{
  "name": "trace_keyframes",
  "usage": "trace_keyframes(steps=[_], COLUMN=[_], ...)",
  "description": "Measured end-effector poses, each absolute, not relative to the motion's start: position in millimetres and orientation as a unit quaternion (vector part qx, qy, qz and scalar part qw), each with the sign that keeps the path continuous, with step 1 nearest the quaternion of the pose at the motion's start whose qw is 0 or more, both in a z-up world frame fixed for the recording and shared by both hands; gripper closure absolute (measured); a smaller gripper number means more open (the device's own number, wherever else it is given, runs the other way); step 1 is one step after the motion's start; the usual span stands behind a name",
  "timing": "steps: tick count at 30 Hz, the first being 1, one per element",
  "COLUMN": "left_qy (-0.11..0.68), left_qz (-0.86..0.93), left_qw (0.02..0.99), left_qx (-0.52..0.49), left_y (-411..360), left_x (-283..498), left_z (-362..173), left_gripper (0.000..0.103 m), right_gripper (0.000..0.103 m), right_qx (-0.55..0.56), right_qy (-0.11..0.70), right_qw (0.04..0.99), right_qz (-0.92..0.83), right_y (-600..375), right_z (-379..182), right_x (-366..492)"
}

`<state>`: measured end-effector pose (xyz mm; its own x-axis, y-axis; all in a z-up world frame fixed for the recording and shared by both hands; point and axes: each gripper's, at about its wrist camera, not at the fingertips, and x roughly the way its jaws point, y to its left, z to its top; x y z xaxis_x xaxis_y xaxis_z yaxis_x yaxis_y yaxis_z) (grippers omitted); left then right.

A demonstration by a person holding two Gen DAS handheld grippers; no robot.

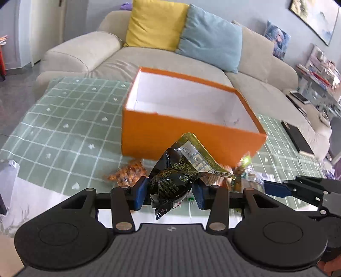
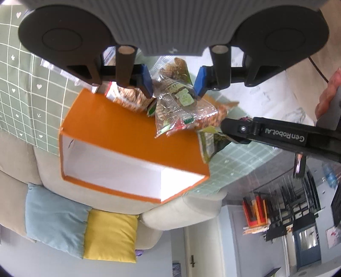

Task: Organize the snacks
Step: 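Carry the seaweed bag over the orange box with the left tool while the right tool carries the nut bag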

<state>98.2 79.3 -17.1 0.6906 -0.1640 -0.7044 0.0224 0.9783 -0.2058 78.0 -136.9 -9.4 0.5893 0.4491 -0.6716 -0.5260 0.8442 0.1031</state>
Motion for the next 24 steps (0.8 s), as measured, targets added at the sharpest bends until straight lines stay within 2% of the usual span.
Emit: trace_keyframes(steps=[16,24], left_qy=[0.334,0.389], left_qz=[-0.063,-0.064], left_qw=[0.933,0.910], left_qx=[-0.120,-0.131], left_y=[68,58], left_x=[182,244], left_z=[41,19], left_gripper=[0.052,0.052], right_gripper=[0.063,0.063], right_qx=[-0.013,-0.012], right_qy=[0.313,0.395], right_qw=[0.916,0.892], right_qz=[0.251,0.220], right_y=[-147,-150], right_z=[61,40], right_x=[174,250])
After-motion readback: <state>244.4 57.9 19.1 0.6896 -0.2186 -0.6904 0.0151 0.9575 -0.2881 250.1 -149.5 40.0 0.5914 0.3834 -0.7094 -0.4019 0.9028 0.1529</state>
